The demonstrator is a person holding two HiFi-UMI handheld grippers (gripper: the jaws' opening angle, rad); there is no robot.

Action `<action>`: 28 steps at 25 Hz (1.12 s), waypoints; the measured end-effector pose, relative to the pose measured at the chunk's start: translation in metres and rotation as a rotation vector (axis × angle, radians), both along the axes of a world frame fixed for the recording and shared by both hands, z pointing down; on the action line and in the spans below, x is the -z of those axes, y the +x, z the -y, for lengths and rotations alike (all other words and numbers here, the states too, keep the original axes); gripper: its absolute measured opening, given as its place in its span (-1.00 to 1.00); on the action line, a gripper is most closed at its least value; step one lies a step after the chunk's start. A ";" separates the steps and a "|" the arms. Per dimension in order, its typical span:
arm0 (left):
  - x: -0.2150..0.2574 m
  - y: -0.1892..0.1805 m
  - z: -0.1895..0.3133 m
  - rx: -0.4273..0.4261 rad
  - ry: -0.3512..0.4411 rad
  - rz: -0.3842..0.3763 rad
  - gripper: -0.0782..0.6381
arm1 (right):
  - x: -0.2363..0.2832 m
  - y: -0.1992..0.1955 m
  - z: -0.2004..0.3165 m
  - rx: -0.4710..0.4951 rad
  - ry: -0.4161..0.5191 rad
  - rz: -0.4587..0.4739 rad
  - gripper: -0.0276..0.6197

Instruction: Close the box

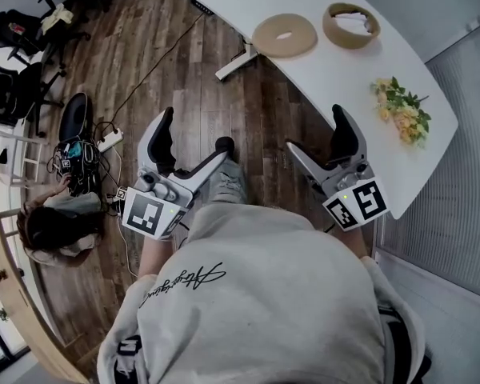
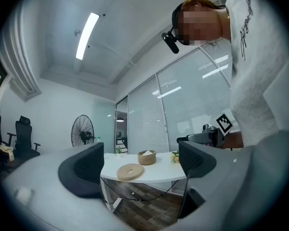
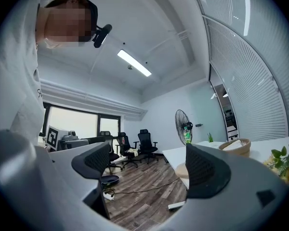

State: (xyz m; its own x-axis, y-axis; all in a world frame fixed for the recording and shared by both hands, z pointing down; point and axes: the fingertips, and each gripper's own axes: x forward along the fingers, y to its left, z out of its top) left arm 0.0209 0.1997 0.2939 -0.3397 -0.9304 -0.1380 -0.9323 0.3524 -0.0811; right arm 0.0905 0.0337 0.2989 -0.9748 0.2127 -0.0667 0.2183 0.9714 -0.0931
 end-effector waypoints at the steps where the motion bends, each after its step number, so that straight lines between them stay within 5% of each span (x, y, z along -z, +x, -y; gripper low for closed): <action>1: -0.003 -0.009 0.003 -0.005 0.005 -0.006 0.52 | -0.002 -0.007 0.003 -0.006 -0.001 -0.005 0.57; 22: 0.017 -0.211 0.105 -0.240 -0.026 -0.004 0.52 | 0.017 -0.171 0.080 -0.240 0.005 0.010 0.57; 28: -0.006 -0.258 0.132 -0.296 -0.126 -0.059 0.52 | 0.013 -0.209 0.097 -0.288 0.005 -0.024 0.57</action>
